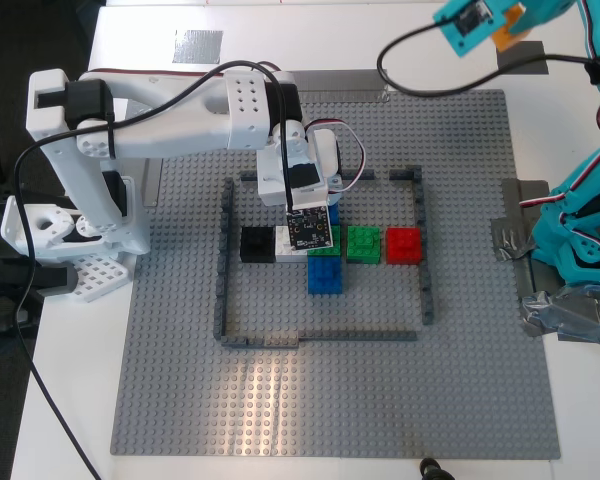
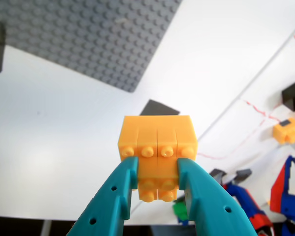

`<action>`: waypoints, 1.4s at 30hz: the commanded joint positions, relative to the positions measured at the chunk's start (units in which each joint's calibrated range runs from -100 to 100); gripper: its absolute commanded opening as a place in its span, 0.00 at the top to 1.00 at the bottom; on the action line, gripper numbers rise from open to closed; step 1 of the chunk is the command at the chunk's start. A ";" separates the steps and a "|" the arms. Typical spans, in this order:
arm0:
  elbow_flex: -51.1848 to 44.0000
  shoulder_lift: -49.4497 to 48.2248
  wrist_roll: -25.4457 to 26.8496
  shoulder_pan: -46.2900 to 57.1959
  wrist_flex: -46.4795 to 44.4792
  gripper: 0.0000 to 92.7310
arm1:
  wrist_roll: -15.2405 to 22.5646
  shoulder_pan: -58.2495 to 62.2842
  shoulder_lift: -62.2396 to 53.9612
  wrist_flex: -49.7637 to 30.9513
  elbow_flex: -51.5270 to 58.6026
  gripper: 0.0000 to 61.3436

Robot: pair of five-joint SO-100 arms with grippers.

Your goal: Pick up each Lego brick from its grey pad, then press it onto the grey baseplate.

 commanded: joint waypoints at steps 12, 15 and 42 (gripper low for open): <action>30.14 -17.19 4.30 -20.90 0.61 1.00 | 0.39 -0.39 -0.33 -0.76 -1.41 0.79; 32.12 -17.71 4.25 -24.96 0.61 1.00 | 0.59 -0.83 -0.67 0.14 -2.22 0.79; 29.68 -17.71 0.24 -68.27 0.61 1.00 | 9.33 -22.45 -19.38 23.00 -8.09 0.96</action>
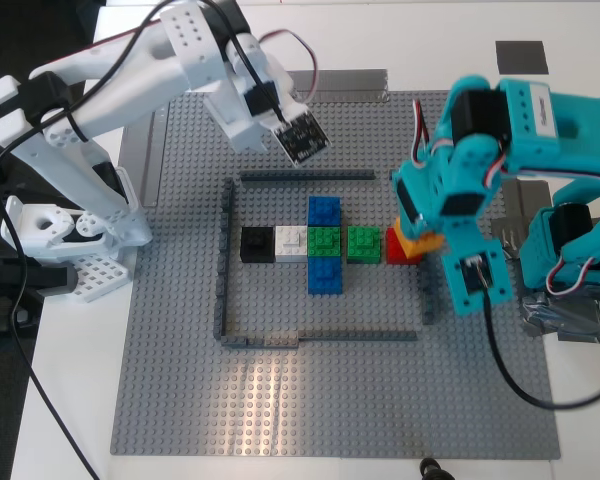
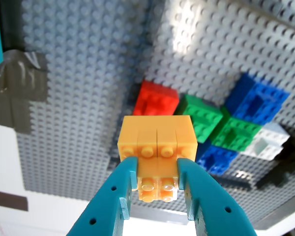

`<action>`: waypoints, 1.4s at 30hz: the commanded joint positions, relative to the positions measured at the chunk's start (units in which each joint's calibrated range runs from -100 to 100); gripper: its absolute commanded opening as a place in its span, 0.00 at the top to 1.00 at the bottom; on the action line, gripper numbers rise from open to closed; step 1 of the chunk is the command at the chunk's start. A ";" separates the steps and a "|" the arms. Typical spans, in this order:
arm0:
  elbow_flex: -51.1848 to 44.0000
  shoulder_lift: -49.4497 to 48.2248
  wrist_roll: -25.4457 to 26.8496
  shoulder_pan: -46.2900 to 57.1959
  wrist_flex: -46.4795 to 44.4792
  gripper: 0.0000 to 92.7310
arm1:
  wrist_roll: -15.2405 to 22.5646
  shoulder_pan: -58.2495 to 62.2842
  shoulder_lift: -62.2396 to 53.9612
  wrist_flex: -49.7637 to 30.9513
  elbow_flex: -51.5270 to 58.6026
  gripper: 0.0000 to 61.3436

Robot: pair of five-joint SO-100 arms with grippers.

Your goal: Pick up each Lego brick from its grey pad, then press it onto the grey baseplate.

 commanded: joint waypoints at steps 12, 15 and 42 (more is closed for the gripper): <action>-12.40 -0.87 -15.57 -13.81 -1.10 1.00 | 2.15 -24.47 -9.94 1.66 0.49 1.00; -12.58 -0.44 -17.62 -13.81 -3.70 1.00 | 1.07 -29.40 -9.86 0.60 0.04 1.00; -36.23 32.00 -24.36 -9.32 -7.61 1.00 | -9.72 -40.86 -1.36 -0.21 -9.17 1.00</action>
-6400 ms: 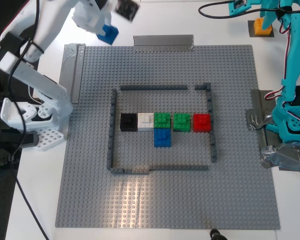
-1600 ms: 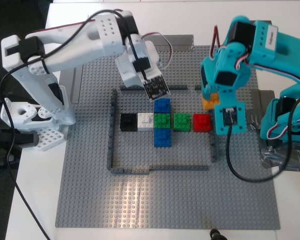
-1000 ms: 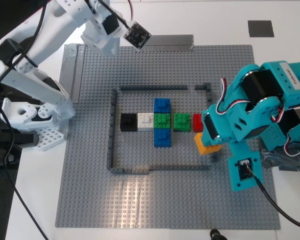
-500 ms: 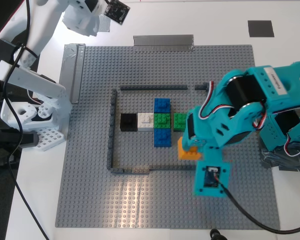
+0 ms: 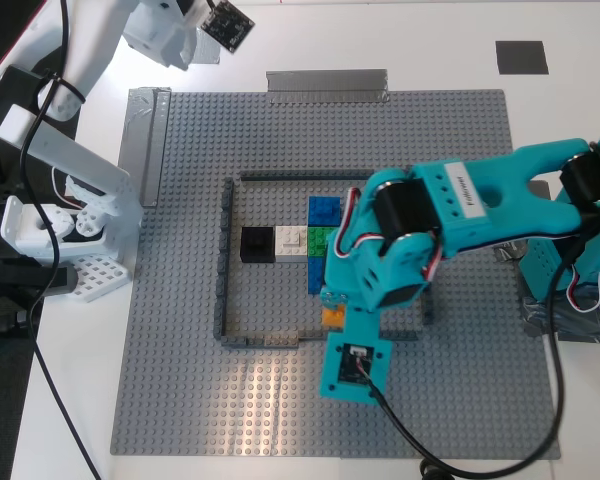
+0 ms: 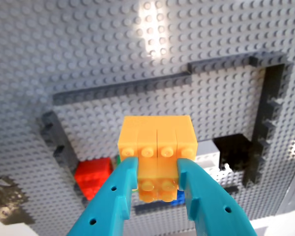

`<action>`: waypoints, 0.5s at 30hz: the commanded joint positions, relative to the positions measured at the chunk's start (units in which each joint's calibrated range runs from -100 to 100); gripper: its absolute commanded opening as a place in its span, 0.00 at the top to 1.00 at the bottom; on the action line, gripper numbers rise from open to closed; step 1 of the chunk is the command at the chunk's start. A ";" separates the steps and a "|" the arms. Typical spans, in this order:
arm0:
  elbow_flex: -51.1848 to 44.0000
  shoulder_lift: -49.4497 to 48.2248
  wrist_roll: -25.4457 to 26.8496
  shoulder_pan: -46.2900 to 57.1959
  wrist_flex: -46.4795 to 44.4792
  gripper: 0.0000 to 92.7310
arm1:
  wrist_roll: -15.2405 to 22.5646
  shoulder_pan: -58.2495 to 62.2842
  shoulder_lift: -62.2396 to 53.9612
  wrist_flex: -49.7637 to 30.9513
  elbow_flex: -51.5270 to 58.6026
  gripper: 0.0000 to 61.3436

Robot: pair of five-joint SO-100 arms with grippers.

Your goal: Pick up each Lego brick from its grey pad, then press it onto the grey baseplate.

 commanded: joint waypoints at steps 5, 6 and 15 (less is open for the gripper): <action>-2.87 5.25 0.25 3.30 -2.83 1.00 | 0.59 -1.77 -0.41 -3.62 -5.74 1.00; -2.87 5.42 0.25 3.30 -3.32 1.00 | 1.22 -1.77 -0.41 -4.19 -5.83 1.00; -2.42 8.51 0.69 1.92 -4.62 1.00 | 1.62 0.69 5.34 -7.04 -11.34 1.00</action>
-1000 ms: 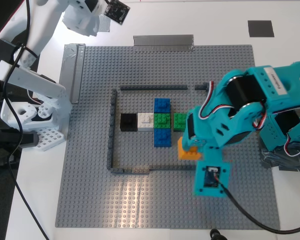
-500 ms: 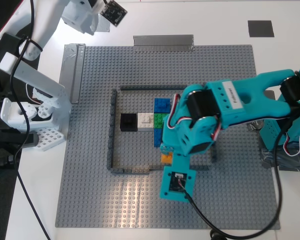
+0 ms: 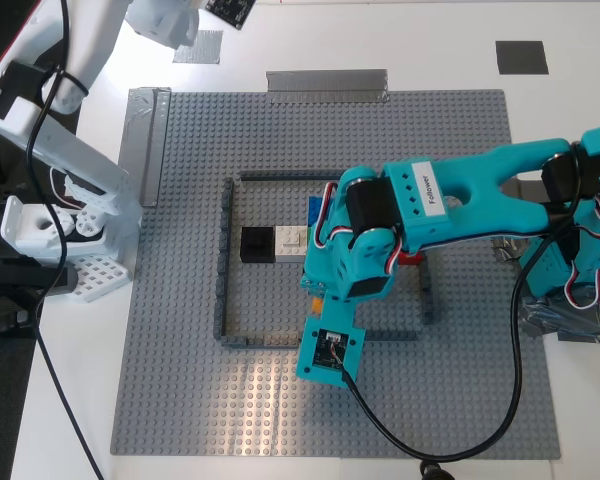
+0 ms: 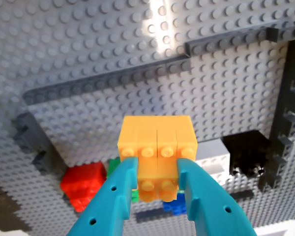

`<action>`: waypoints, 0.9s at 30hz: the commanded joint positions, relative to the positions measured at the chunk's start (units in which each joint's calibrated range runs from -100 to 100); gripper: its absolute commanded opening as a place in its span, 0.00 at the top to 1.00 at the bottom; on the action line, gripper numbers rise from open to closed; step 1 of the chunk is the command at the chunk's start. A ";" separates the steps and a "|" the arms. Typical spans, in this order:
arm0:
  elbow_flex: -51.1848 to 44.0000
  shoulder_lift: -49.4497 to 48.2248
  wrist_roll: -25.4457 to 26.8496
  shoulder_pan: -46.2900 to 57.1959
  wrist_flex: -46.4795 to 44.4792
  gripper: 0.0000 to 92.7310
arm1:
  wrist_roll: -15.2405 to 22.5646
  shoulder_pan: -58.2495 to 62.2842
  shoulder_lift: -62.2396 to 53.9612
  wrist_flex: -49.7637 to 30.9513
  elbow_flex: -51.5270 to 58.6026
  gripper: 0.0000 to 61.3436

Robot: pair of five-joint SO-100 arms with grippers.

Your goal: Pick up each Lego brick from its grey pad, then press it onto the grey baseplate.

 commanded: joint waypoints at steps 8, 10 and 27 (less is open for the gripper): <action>-2.24 5.11 1.35 -0.96 -2.56 1.00 | -0.73 1.71 4.80 1.68 -11.51 1.00; -2.15 5.54 1.59 -0.96 -3.05 1.00 | -0.88 1.86 4.98 1.68 -12.14 1.00; -1.96 7.34 2.18 -1.76 -3.70 1.00 | 0.05 2.00 9.78 11.52 -21.44 1.00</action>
